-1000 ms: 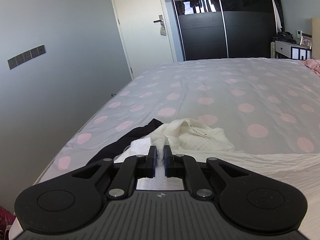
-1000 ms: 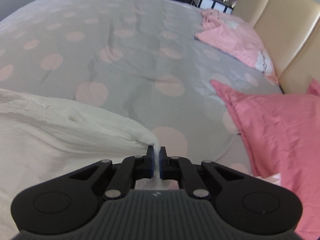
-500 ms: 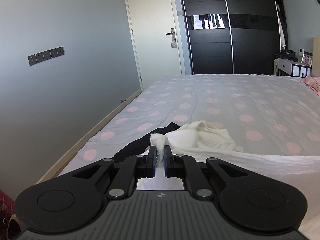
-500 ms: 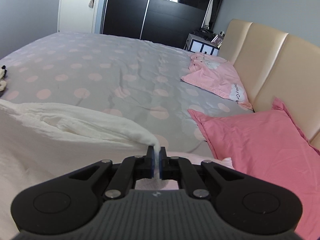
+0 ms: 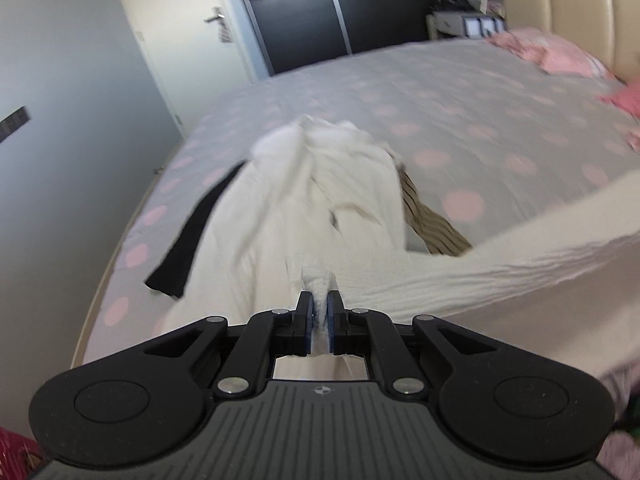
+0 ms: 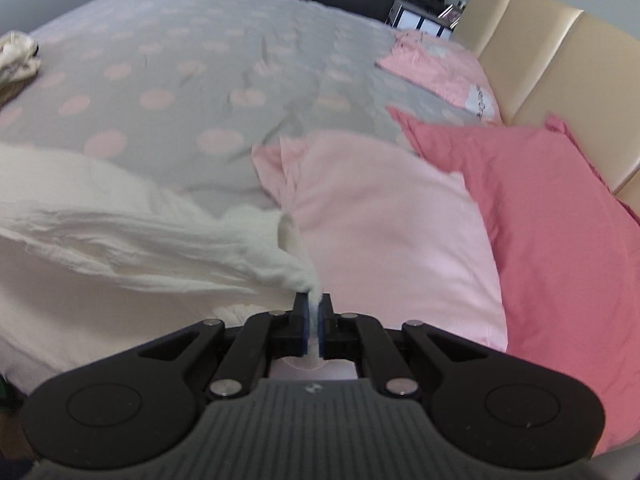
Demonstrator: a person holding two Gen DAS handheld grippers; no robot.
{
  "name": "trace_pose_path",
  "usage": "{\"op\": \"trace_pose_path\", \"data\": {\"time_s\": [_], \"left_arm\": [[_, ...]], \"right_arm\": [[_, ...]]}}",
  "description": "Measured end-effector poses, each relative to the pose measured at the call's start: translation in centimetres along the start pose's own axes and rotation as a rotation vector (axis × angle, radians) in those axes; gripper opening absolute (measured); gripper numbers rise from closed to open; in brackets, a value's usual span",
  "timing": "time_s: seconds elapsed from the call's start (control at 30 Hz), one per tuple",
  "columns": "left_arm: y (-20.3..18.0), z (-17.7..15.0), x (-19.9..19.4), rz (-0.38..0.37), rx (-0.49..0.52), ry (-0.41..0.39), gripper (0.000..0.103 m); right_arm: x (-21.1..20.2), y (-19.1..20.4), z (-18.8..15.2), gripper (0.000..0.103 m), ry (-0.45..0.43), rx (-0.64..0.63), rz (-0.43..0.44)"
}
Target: Fold clothes
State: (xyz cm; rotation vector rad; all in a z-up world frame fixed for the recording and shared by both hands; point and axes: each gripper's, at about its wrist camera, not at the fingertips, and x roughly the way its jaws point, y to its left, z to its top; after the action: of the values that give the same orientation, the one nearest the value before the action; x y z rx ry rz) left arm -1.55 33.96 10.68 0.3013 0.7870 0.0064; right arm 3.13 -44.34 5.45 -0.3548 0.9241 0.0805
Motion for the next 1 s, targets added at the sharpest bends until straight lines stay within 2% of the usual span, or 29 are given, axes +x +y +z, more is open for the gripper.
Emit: {"op": "trace_pose_path", "data": {"time_s": [0.1,0.23,0.47,0.6,0.63,0.67,0.7,0.73,0.8,0.87,1.0], "left_arm": [[-0.7,-0.4,0.4,-0.061,0.046,0.038,0.005],[-1.0,-1.5,-0.5,-0.092,0.083,0.059,0.005],[-2.8,-3.9,1.7,-0.152,0.186,0.226,0.005],[-3.8,-4.8,2.6,-0.165,0.215,0.272,0.005],[-3.9,-5.0,2.7,-0.177,0.218,0.282,0.005],[-4.1,-5.1,2.8,-0.189,0.220,0.291,0.006],[-4.3,-5.1,2.8,-0.201,0.227,0.302,0.006],[-4.4,-5.1,2.7,-0.212,0.233,0.312,0.006],[-4.4,-5.0,2.3,-0.234,0.227,0.302,0.010],[-4.2,-4.7,1.8,-0.261,0.211,0.285,0.025],[-3.8,-2.8,0.7,-0.298,0.163,0.209,0.040]], "right_arm": [[0.4,0.5,-1.3,0.004,0.041,-0.042,-0.019],[0.6,0.9,-2.6,0.004,0.080,-0.098,-0.017],[2.8,2.4,-3.6,0.004,0.165,-0.194,-0.030],[3.6,3.1,-3.6,0.007,0.183,-0.233,-0.030],[3.5,3.3,-3.5,0.009,0.182,-0.240,-0.024],[3.2,3.5,-3.5,0.016,0.178,-0.246,-0.015],[2.9,3.5,-3.4,0.028,0.172,-0.247,-0.009],[2.5,3.4,-3.3,0.032,0.163,-0.243,-0.005],[1.4,2.6,-2.9,0.034,0.138,-0.208,0.010],[0.5,1.5,-2.4,0.037,0.113,-0.143,0.034],[-0.4,-0.9,-1.3,0.040,0.076,0.034,0.125]]}}
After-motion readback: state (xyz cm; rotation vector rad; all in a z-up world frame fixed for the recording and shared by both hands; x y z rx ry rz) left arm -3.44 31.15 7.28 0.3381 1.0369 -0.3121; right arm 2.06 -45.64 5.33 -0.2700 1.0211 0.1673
